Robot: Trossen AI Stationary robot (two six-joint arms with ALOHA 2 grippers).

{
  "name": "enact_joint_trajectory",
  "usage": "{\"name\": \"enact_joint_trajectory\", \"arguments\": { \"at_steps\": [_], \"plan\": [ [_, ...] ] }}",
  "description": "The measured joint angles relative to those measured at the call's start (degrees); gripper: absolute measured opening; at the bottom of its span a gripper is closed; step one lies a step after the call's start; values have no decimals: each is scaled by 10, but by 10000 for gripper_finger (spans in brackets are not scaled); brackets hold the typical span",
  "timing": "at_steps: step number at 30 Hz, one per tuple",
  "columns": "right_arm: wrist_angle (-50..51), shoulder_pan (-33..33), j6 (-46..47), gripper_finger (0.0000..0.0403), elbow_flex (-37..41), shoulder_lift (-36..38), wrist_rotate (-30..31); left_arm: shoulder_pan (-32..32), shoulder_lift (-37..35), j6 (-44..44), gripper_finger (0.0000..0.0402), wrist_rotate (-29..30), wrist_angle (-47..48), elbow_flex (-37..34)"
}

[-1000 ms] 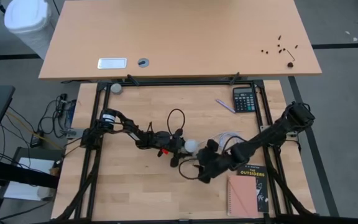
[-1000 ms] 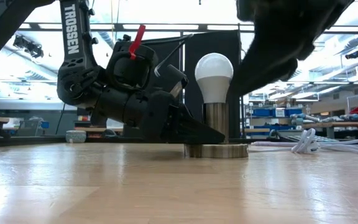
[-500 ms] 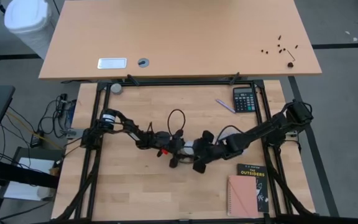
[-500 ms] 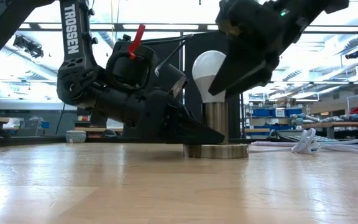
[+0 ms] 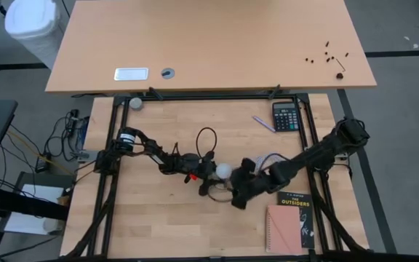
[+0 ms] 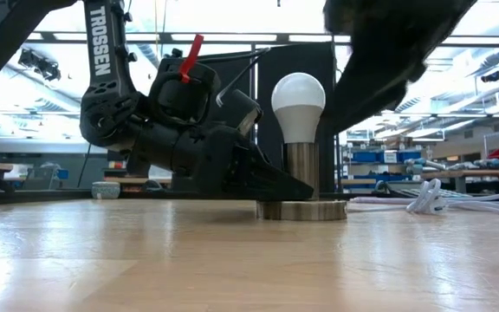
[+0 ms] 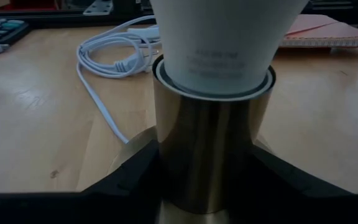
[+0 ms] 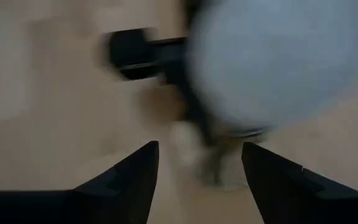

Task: Screw lightbulb
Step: Insert the light bulb into the lamp

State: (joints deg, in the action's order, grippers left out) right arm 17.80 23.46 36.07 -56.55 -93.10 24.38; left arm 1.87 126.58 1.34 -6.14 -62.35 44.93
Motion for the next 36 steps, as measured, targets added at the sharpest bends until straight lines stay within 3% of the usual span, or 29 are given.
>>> {"name": "enact_joint_trajectory", "arguments": {
  "at_steps": [5,10,16,20,26,32,36],
  "plan": [
    [9,-38,-31,240,0,0,8,0,0,0,198,-4,-1,0],
    [-37,-57,-64,240,0,0,-38,0,0,0,198,-6,-1,0],
    [-43,-19,-18,239,1,0,-52,0,0,4,198,-20,0,-1],
    [-99,31,-2,238,-1,1,-80,0,0,-3,198,-16,0,0],
    [-54,50,31,238,0,0,23,0,0,-2,198,-16,2,0],
    [19,6,61,238,0,0,61,0,0,-4,198,-16,1,0],
    [1,-22,15,238,0,0,57,0,0,-5,198,-16,1,0]
  ]
}}
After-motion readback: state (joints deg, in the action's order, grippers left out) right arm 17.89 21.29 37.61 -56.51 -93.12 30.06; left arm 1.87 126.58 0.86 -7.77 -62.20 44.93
